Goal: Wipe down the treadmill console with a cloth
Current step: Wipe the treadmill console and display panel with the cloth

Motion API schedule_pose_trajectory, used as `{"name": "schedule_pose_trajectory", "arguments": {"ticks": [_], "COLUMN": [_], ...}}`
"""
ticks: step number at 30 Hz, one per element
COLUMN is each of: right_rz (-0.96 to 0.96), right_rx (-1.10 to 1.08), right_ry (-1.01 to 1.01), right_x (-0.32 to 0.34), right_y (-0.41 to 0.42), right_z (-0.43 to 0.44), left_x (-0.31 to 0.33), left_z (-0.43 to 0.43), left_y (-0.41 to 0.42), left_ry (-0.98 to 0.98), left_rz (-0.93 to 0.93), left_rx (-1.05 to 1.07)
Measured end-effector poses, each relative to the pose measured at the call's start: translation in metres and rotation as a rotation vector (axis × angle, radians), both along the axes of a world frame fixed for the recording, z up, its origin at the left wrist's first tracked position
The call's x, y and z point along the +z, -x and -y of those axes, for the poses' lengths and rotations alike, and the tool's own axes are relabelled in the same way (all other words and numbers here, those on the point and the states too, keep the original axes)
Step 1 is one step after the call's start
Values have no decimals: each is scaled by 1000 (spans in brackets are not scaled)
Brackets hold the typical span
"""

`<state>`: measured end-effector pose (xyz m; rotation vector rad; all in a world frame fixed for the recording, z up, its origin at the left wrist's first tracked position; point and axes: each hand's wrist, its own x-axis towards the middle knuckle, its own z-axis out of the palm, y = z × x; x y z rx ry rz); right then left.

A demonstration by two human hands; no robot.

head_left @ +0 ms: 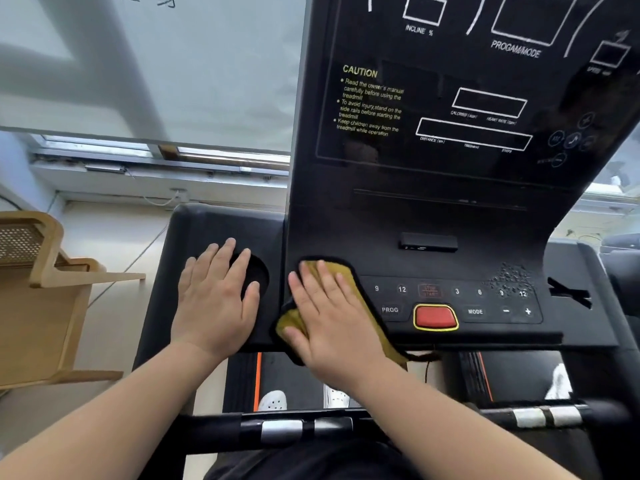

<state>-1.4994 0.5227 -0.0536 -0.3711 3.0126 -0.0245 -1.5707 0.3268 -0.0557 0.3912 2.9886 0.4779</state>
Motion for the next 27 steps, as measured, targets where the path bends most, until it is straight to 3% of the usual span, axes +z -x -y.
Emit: {"name": "schedule_pose_trajectory", "arguments": {"ticks": [2,6,9,13,17,21,24,27], "right_rz": [-2,9,12,-12,19,72,87,30], "right_rx": [23,-245,-335,-104,29,-317,-514,-462], "right_ry": [-33,-74,-53,13,-31,-99,-115,-68], "right_x": [-1,0,1,-3,-2,5,7,6], "right_y": [-15,-30,-15,0,-9,-20,-16,1], "right_z": [-24,-89,-58,8,-25,-93,-96,-51], "left_x": [0,1,2,1,2,3,3,4], "left_z": [0,0,0,0,-1,0,-1,-1], "left_y": [0,0,0,0,0,-1,-1,-2], "left_ry": [-6,-11,-5,-5,-8,-21,-9,-4], "left_rz": [1,9,5,-3,-7,-8,-3,4], "left_rx": [0,1,-4,-8,-5,-4,-7,-4]}}
